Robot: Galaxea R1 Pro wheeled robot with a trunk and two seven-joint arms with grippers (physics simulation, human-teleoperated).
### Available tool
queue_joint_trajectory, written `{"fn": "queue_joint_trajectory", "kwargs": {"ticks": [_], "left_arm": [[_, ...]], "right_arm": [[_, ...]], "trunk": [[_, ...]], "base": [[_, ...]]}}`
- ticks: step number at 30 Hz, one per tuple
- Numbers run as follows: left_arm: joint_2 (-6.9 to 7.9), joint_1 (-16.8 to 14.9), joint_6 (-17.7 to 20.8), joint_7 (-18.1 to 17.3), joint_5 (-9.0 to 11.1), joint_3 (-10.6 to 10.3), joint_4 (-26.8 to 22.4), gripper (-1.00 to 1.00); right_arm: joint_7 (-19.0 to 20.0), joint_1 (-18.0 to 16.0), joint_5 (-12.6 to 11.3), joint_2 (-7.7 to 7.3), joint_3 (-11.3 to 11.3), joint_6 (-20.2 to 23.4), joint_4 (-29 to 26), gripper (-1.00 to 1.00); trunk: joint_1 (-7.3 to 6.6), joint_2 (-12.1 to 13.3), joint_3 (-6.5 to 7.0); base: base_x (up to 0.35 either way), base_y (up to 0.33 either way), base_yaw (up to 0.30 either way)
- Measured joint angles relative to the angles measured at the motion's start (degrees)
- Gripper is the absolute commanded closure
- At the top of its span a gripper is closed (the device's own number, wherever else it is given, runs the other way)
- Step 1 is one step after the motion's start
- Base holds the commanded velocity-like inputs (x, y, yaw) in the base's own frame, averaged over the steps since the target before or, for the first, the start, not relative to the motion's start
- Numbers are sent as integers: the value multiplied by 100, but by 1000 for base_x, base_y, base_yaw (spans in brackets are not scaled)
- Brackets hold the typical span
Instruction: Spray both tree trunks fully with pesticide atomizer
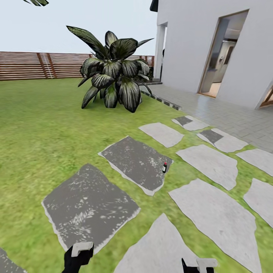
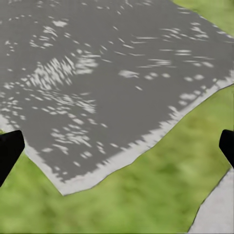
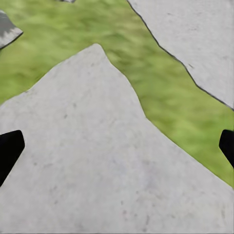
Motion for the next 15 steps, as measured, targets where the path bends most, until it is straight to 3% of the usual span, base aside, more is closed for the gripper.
{"fn": "queue_joint_trajectory", "kwargs": {"ticks": [15], "left_arm": [[0,0,0,0,-2,0,0,-100]], "right_arm": [[0,0,-7,0,-7,-2,5,-100]], "trunk": [[0,0,0]], "base": [[287,197,0]]}}
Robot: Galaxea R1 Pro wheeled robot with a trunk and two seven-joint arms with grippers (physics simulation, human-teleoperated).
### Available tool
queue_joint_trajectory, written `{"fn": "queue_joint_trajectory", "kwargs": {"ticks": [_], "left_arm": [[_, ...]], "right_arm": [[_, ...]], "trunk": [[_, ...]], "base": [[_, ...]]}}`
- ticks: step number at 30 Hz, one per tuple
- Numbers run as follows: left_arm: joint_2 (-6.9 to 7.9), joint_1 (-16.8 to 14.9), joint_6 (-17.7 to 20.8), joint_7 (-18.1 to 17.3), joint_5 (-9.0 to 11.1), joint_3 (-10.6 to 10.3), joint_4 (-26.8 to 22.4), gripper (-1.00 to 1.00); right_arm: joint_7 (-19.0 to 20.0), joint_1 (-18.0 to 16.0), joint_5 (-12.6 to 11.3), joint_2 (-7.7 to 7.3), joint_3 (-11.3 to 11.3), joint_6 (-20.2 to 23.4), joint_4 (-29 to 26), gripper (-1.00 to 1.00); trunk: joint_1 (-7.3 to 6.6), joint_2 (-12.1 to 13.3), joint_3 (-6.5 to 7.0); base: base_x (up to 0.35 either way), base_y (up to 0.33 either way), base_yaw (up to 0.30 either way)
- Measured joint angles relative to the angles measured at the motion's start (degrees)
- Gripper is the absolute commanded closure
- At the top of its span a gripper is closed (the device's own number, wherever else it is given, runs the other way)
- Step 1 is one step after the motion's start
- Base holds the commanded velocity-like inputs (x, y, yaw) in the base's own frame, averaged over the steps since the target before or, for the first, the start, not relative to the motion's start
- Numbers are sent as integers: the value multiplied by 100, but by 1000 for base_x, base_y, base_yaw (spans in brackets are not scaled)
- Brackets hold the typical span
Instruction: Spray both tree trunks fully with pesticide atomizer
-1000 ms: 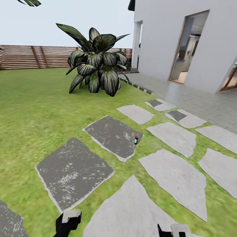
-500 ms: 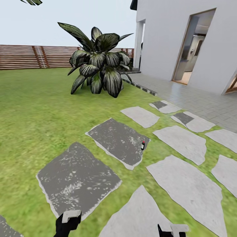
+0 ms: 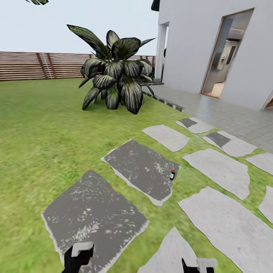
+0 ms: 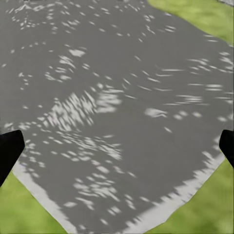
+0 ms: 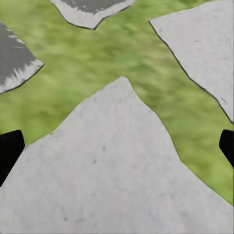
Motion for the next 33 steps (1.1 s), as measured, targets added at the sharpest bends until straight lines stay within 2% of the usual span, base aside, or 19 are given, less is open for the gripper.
{"fn": "queue_joint_trajectory", "kwargs": {"ticks": [33], "left_arm": [[0,0,0,0,0,0,0,-100]], "right_arm": [[-9,0,-3,2,-2,-1,-3,-100]], "trunk": [[0,0,0]], "base": [[287,197,-8]]}}
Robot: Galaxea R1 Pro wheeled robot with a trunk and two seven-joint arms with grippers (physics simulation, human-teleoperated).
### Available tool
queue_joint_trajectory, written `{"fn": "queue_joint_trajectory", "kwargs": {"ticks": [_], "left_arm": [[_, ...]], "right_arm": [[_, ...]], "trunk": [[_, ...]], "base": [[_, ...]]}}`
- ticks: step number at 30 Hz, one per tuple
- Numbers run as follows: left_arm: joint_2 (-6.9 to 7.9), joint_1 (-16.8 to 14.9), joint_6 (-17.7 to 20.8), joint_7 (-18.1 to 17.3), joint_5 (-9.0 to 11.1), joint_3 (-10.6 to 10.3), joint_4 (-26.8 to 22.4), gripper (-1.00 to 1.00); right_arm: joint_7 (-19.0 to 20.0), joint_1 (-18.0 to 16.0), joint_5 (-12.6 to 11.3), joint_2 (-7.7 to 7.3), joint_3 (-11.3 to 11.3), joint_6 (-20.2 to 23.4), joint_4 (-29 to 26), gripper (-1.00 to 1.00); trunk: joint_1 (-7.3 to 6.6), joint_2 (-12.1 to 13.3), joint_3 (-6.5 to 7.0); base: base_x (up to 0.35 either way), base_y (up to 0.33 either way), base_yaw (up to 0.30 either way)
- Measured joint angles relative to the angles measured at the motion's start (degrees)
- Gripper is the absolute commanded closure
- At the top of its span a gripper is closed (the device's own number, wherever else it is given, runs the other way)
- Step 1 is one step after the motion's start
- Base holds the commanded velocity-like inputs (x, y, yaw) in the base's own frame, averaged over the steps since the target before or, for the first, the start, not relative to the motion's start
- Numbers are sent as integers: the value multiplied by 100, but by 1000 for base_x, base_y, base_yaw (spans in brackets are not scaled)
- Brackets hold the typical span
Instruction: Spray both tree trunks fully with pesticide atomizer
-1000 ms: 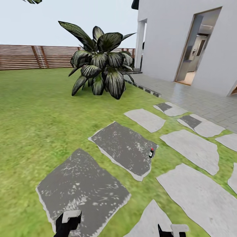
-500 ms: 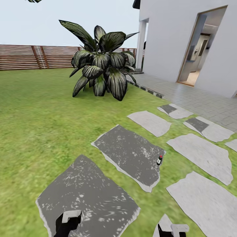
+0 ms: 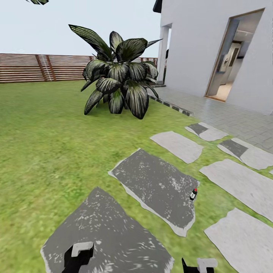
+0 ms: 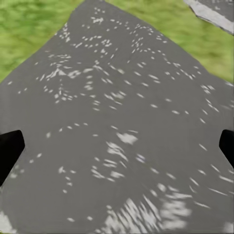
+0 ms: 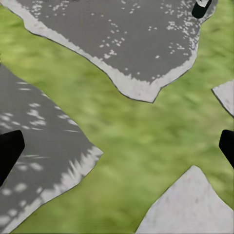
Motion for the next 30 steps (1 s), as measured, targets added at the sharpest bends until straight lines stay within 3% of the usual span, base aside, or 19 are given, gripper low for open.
{"fn": "queue_joint_trajectory", "kwargs": {"ticks": [30], "left_arm": [[0,0,-9,0,-1,0,0,-100]], "right_arm": [[0,0,1,-2,0,2,2,-100]], "trunk": [[0,0,0]], "base": [[279,210,-234]]}}
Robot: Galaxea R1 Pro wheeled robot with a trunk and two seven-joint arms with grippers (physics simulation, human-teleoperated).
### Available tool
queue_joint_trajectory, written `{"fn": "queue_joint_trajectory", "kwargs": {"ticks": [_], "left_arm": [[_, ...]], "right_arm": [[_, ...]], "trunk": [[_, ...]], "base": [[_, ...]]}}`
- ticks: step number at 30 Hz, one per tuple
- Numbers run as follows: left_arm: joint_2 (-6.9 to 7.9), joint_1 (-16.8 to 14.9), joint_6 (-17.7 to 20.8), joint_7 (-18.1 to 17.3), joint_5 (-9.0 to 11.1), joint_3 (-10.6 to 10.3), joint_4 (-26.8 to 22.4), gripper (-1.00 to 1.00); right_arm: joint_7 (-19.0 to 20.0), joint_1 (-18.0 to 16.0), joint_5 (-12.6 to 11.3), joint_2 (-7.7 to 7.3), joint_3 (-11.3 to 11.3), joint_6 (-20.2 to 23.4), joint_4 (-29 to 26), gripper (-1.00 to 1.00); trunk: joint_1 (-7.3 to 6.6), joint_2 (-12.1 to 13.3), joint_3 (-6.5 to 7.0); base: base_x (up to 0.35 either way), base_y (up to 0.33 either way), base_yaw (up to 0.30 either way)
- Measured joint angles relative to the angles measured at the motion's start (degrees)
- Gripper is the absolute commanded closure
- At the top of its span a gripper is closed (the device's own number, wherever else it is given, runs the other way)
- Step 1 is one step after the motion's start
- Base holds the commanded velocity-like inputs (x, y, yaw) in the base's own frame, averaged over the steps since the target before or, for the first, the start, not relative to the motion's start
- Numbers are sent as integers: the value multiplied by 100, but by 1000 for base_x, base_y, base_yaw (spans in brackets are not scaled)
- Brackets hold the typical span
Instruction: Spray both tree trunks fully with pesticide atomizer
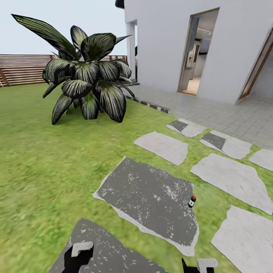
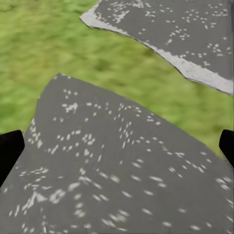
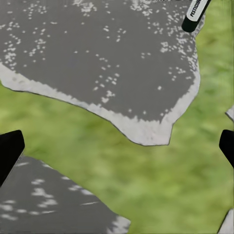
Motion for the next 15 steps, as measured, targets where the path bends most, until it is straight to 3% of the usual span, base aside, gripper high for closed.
{"fn": "queue_joint_trajectory", "kwargs": {"ticks": [9,15], "left_arm": [[0,0,0,0,4,1,0,-100],[0,0,0,0,5,0,0,-100]], "right_arm": [[0,0,-1,0,1,2,2,-100],[0,0,-2,1,0,1,0,-100]], "trunk": [[1,1,0],[0,0,0]], "base": [[263,224,-255],[247,227,-71]]}}
